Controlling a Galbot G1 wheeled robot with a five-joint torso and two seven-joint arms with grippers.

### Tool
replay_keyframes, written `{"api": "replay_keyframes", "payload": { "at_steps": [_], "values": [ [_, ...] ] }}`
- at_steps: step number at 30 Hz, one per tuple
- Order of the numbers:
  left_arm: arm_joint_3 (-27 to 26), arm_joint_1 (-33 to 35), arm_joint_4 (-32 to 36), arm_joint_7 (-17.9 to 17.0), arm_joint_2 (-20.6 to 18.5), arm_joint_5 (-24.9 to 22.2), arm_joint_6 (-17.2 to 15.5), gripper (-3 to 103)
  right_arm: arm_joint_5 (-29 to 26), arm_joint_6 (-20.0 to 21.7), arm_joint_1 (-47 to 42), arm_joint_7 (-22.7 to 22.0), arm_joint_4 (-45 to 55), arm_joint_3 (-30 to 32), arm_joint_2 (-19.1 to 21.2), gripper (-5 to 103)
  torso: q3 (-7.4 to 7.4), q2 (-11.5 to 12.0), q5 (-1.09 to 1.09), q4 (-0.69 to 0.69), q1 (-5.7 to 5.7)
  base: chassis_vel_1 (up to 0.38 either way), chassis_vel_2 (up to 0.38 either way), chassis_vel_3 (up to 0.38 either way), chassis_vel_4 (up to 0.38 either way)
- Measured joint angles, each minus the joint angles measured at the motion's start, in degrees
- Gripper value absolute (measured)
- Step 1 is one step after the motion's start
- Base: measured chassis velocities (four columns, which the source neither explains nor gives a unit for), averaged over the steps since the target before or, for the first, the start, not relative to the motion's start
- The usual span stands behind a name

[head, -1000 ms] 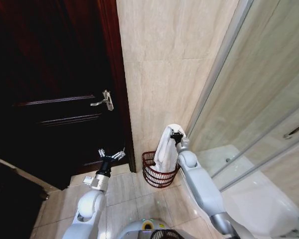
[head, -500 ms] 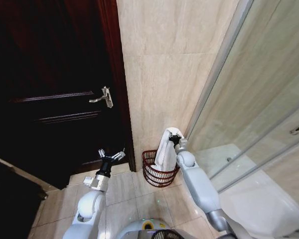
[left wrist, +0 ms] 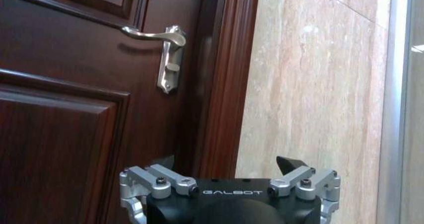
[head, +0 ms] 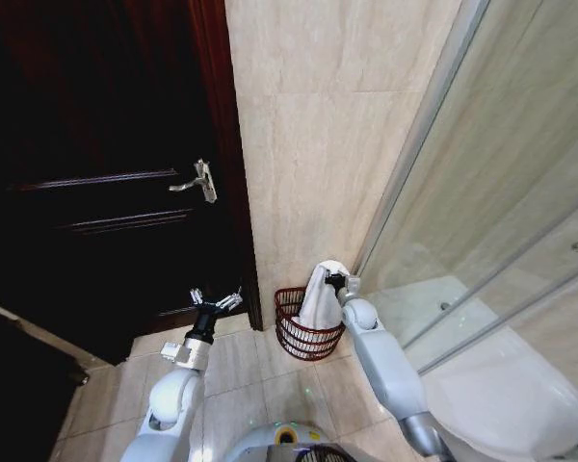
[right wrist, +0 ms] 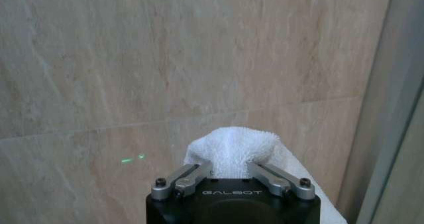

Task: Discard the used towel into the hamper.

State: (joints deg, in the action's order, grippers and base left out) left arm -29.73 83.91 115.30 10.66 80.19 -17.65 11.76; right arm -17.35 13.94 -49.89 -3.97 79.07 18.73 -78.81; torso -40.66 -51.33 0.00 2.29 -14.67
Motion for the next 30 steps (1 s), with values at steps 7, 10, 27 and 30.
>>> {"api": "replay_keyframes", "payload": {
  "at_steps": [7, 10, 27, 30],
  "values": [
    [-0.11, -0.03, 0.06, 0.01, -0.08, -0.02, 0.0, 100, -0.2, 1.59, -0.24, 0.64, -0.29, -0.06, -0.12, 6, 0.87, 1.61, 0.0, 0.0, 0.74, 0.0, 0.0, 0.0, 0.0],
    [-0.11, -0.04, 0.11, 0.0, -0.1, -0.09, 0.01, 100, 0.0, 2.46, -0.61, 0.64, -0.32, 0.01, -0.1, 6, 1.24, 2.32, 0.0, 0.0, 1.07, 0.0, 0.0, 0.0, 0.0],
    [-0.23, 0.18, 0.89, -0.4, -0.28, -1.24, 0.38, 100, -3.73, 18.45, -1.42, -1.1, 0.94, 0.7, 0.12, 53, 3.15, 5.99, 0.0, 0.0, 2.84, 0.0, 0.0, 0.0, 0.0],
    [-0.25, 0.2, 0.99, -0.42, -0.33, -1.26, 0.41, 100, -11.64, 20.46, -0.9, -3.55, 2.44, 1.66, -0.45, 64, 3.16, 6.02, 0.0, 0.0, 2.86, 0.0, 0.0, 0.0, 0.0]
  ]
}}
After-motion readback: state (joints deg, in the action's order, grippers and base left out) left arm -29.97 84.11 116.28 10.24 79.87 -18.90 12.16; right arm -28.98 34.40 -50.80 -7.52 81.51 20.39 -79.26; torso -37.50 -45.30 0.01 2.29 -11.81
